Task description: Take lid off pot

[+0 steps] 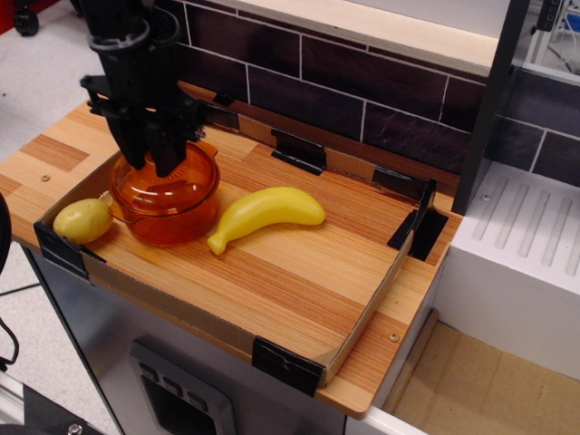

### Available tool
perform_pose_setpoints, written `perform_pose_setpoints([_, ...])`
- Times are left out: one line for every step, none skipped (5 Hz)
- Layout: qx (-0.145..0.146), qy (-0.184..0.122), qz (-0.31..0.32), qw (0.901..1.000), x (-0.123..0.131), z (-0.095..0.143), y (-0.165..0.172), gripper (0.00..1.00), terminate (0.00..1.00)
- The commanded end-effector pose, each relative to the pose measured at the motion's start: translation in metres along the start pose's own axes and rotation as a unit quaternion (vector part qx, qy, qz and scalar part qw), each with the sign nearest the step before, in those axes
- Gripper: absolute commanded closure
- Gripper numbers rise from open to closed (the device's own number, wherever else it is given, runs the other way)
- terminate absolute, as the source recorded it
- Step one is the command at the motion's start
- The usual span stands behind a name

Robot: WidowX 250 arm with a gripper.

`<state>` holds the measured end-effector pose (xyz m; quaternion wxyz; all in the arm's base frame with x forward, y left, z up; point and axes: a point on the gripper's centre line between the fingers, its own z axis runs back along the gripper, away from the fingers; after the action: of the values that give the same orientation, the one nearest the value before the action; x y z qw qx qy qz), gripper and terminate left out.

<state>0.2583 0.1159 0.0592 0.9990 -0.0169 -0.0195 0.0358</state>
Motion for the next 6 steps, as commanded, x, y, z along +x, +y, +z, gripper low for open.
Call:
perform_pose_setpoints([0.000, -0.060, 0.015, 0.9981, 0.001, 0.051, -0.011, 1.00, 0.00])
perform_pose_setpoints([-0.026, -0.057, 0.026, 0.9977, 0.001, 0.073, -0.031, 1.00, 0.00])
perform_pose_setpoints([-0.046, -0.025, 0.020, 0.9984, -0.001, 0.080, -0.056, 1.00, 0.00])
perform_pose_setpoints([-0.042, -0.011, 0.007, 0.9990, -0.010, 0.072, -0.075, 1.00, 0.00])
perform_pose_setpoints([-0.032, 0.005, -0.004, 0.9995, -0.013, 0.054, -0.089, 1.00, 0.00])
perform_pose_setpoints([-0.015, -0.001, -0.020, 0.9997, -0.018, 0.031, -0.095, 1.00, 0.00])
